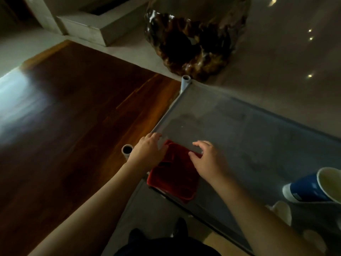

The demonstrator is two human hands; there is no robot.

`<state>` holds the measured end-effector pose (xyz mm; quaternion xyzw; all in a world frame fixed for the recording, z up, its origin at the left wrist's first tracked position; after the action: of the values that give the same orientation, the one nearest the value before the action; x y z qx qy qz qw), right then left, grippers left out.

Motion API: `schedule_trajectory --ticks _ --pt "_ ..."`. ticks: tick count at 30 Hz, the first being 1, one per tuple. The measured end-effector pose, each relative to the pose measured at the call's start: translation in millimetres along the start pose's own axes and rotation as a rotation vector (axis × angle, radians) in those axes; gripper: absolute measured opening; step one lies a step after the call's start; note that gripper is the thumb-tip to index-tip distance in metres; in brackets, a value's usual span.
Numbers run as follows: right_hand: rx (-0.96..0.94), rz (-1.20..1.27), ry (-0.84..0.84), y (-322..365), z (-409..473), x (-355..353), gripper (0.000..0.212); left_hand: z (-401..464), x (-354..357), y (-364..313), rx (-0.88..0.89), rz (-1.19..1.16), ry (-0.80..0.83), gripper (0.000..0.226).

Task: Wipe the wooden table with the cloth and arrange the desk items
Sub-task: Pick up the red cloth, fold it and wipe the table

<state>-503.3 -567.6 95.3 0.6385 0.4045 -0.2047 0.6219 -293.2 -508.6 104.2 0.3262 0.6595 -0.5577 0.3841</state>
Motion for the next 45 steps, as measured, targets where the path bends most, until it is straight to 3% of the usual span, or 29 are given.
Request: schedule_trajectory --ticks 4,11,18,26,31,35,42,45 --pt "0.128 -0.052 0.012 -26 5 3 0.039 28 20 -6 0.077 0.11 0.118 0.049" --pt "0.225 -0.139 0.125 -36 3 21 0.05 43 38 -3 0.089 0.186 0.275 0.069" --pt "0.23 -0.219 0.178 -37 3 32 0.05 43 41 5 0.046 0.174 0.278 0.059" --pt "0.186 -0.241 0.195 -36 7 27 0.024 31 30 4 0.117 0.212 0.229 0.041" --pt "0.106 -0.164 0.224 -16 3 7 0.017 13 10 6 0.073 -0.002 0.229 0.019" --pt "0.069 -0.093 0.306 13 -3 -10 0.02 -11 -12 9 0.024 -0.209 0.173 0.027" --pt "-0.19 -0.081 0.414 89 -10 -29 0.026 -81 -59 27 -0.112 -0.585 -0.037 0.034" --pt "-0.283 -0.07 0.517 120 -17 -25 0.017 -116 -68 37 -0.178 -0.75 -0.152 0.033"
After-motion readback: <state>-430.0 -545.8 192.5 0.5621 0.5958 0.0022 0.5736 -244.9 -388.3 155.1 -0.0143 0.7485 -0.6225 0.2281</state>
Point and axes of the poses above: each hand's wrist, its own z-axis towards the middle knuckle, its own x-axis out of the palm, y = z × x, the point moved 4 cm from there along z, towards the middle knuckle, and after that the axes turned 11 degrees about x, right-handed, at the moved point
